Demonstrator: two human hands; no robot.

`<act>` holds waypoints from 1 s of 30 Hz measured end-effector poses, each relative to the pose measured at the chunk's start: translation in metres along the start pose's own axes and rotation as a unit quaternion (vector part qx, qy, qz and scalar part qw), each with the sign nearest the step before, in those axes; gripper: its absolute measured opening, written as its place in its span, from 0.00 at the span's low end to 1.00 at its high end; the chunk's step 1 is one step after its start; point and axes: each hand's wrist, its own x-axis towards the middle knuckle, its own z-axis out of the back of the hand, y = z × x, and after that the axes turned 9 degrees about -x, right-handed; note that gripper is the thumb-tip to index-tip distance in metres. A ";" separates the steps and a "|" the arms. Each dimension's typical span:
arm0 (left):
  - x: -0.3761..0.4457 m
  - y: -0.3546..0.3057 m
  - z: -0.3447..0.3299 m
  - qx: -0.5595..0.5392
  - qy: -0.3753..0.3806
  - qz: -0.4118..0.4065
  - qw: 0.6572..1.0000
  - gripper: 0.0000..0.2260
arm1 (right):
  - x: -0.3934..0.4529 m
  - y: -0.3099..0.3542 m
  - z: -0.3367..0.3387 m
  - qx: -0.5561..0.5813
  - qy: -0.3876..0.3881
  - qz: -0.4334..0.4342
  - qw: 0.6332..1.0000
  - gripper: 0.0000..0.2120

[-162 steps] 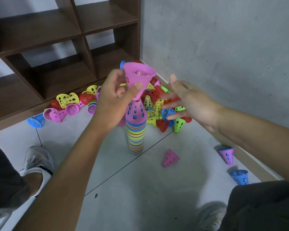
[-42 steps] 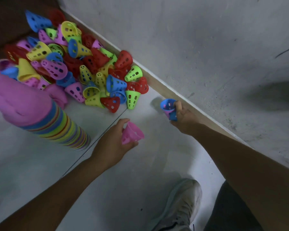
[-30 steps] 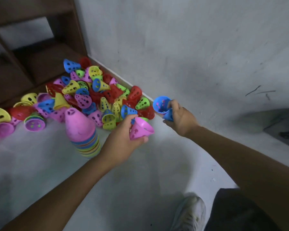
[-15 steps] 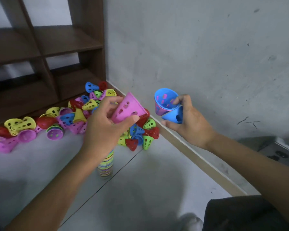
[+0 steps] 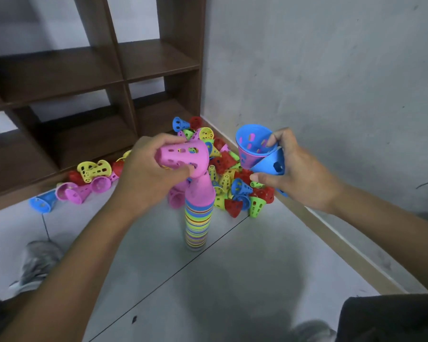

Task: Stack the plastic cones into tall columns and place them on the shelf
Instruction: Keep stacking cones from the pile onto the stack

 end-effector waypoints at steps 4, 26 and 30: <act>-0.007 0.017 -0.017 0.035 0.008 0.012 0.999 0.29 | 0.002 0.006 -0.003 0.002 0.011 0.013 1.000 0.27; -0.013 -0.016 -0.040 -0.268 0.130 0.004 0.955 0.18 | -0.004 0.034 -0.012 0.214 0.103 0.054 0.970 0.27; -0.011 -0.013 -0.039 -0.322 0.102 0.036 0.940 0.17 | -0.004 0.037 -0.013 0.207 0.107 0.059 0.971 0.28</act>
